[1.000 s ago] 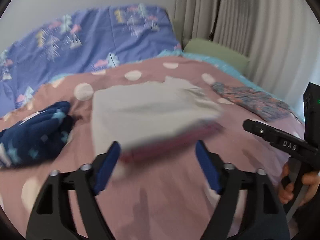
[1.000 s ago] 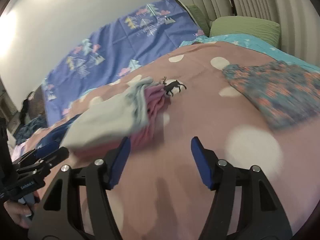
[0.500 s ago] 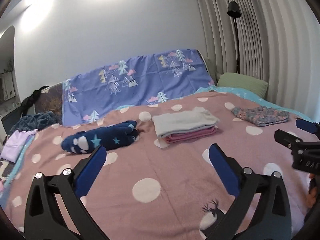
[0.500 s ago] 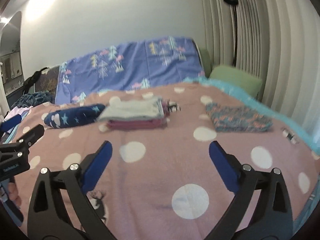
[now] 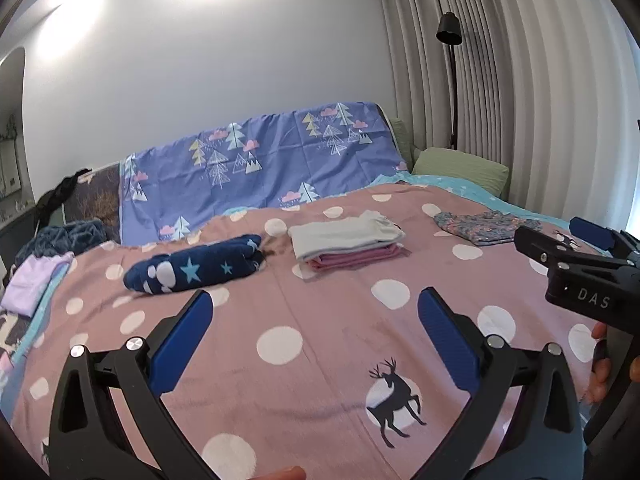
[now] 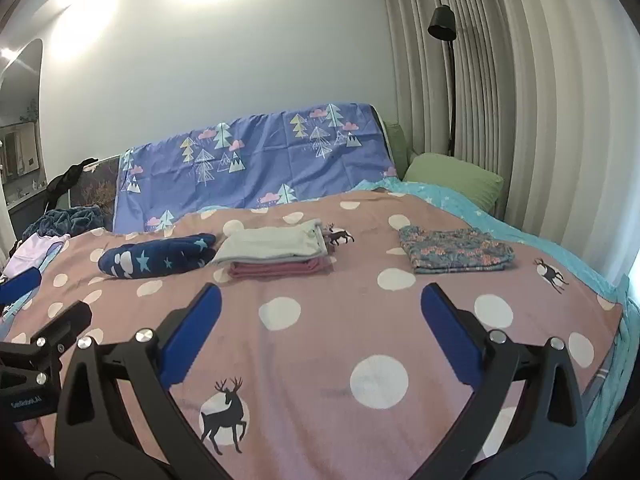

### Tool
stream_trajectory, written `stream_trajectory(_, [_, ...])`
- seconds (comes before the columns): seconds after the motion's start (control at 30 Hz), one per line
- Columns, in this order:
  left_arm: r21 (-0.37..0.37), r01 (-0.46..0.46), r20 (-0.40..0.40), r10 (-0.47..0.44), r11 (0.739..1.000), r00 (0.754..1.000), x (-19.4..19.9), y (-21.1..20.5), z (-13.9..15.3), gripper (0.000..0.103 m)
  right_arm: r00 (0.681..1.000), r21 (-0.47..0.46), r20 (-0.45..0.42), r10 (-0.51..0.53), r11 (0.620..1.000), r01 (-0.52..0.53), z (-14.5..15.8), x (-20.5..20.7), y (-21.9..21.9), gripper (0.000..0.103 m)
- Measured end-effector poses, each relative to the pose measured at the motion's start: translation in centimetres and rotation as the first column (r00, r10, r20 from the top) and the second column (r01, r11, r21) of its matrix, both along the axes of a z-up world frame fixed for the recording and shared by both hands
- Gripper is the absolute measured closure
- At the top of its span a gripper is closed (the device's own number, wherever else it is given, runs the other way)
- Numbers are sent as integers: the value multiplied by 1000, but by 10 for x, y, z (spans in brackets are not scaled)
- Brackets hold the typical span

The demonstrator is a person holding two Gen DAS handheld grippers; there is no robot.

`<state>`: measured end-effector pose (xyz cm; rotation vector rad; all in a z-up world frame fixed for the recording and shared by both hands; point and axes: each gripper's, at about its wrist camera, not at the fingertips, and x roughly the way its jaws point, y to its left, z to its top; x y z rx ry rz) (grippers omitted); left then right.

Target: Fold small clothes

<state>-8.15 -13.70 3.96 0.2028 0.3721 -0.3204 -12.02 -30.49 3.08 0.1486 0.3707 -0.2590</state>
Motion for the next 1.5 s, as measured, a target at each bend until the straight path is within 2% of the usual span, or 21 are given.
stream_trajectory(0.17, [38,-28,-42,29,999,999,0,-2,-9,1,999,14,-33,-4,1000,5,-2,-8,5,2])
stream_trajectory(0.47, [68,-1,-49,5,998,999,-6,-15,-11,1,999,15,-45,-11,1000,12,-4,-13,3,2])
stream_trajectory(0.67, [60,9,-91,-3,998,996,-2,-19,-16,1,998,29,-57,-11,1000,12,-9,-11,0,2])
stream_trajectory(1.5, [58,17,-146,-8,998,989,10,-22,-28,1,995,28,-102,-6,1000,9,-21,3,-3,2])
